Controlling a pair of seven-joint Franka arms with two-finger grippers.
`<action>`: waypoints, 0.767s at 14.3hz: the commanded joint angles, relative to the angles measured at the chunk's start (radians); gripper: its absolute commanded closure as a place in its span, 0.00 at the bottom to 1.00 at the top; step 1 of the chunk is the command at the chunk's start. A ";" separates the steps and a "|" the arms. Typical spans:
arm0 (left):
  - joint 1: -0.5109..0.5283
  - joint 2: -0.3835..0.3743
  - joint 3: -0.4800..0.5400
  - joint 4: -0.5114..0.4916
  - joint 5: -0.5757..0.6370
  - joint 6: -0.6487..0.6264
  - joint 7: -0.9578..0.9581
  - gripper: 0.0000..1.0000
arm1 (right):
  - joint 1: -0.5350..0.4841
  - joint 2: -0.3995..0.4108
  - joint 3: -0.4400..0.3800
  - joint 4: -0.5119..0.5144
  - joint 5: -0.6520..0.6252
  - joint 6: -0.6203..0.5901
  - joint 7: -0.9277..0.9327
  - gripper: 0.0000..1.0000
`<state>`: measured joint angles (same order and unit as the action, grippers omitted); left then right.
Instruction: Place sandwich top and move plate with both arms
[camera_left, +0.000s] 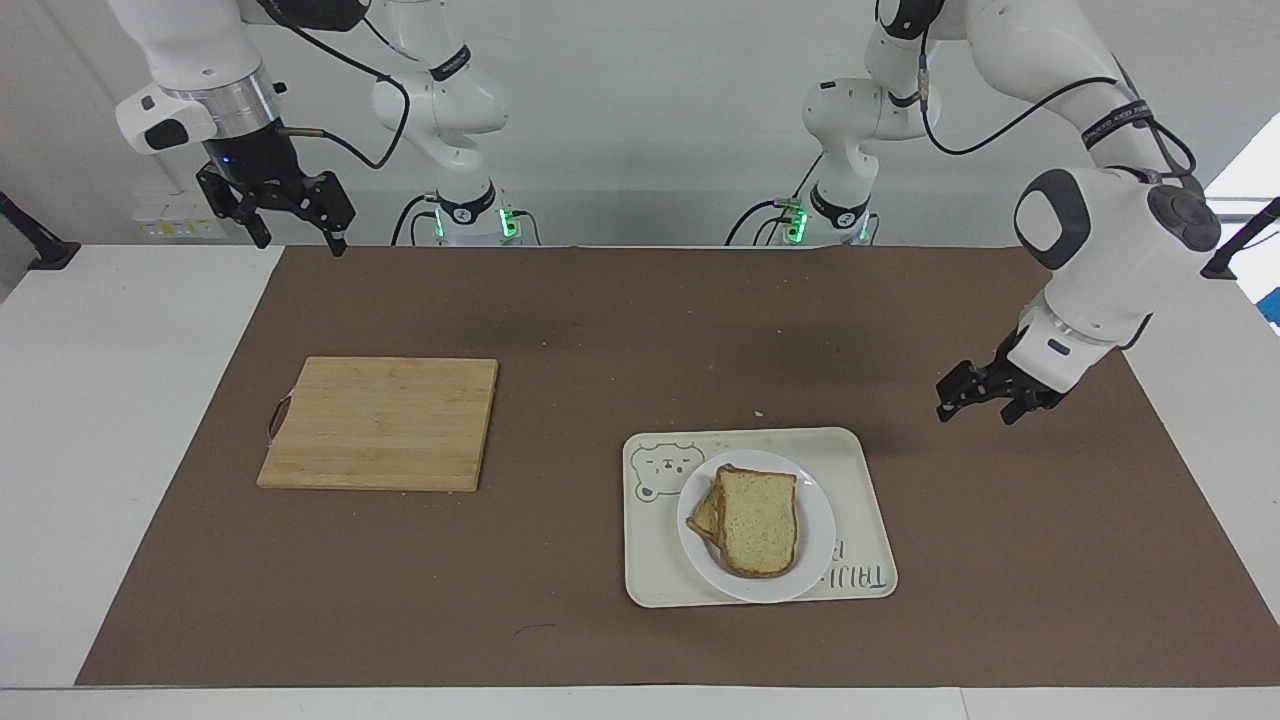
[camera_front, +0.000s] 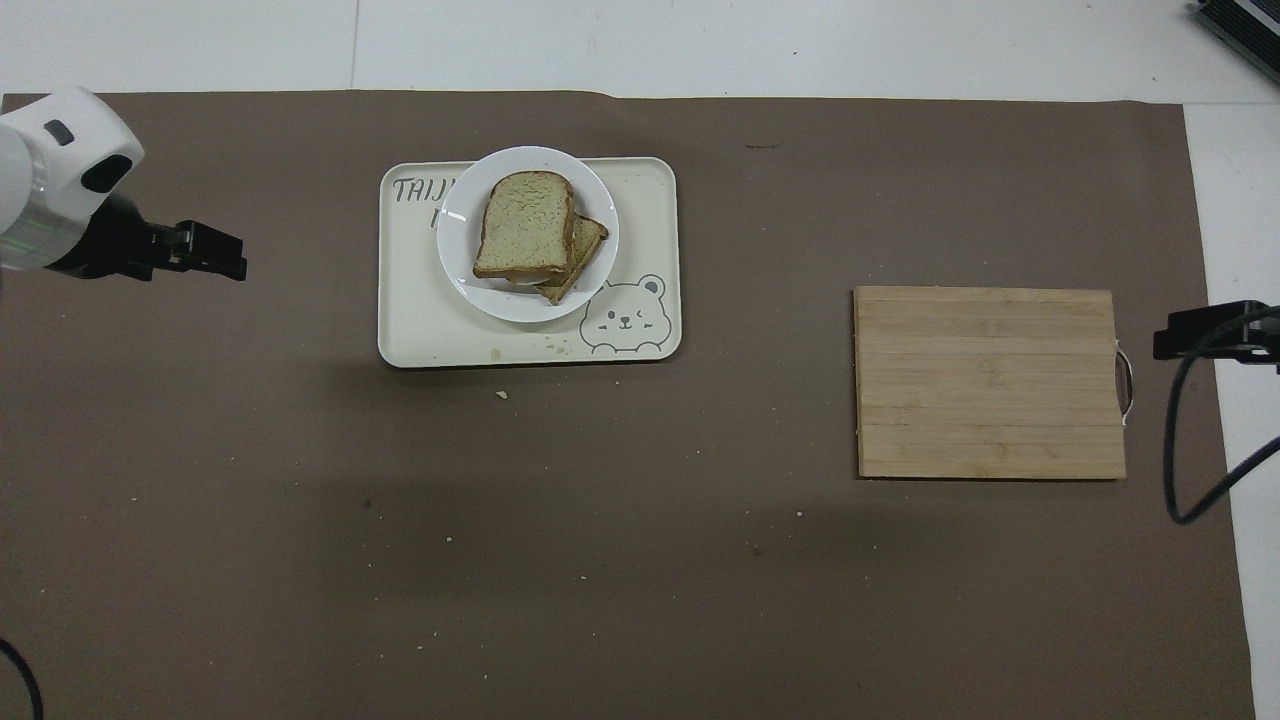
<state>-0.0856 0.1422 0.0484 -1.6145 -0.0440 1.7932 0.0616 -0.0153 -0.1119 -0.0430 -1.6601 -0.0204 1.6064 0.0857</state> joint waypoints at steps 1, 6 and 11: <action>-0.010 -0.099 -0.007 -0.013 0.062 -0.090 -0.042 0.00 | -0.012 -0.017 0.006 -0.010 -0.006 -0.013 -0.027 0.00; -0.008 -0.141 -0.012 -0.019 0.058 -0.149 -0.040 0.00 | -0.012 -0.017 0.005 -0.010 -0.004 -0.014 -0.027 0.00; -0.010 -0.142 -0.012 -0.021 0.053 -0.158 -0.036 0.00 | -0.012 -0.017 0.006 -0.010 -0.010 -0.013 -0.029 0.00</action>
<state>-0.0857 0.0097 0.0348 -1.6249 -0.0061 1.6495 0.0411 -0.0153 -0.1119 -0.0430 -1.6601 -0.0204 1.6040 0.0857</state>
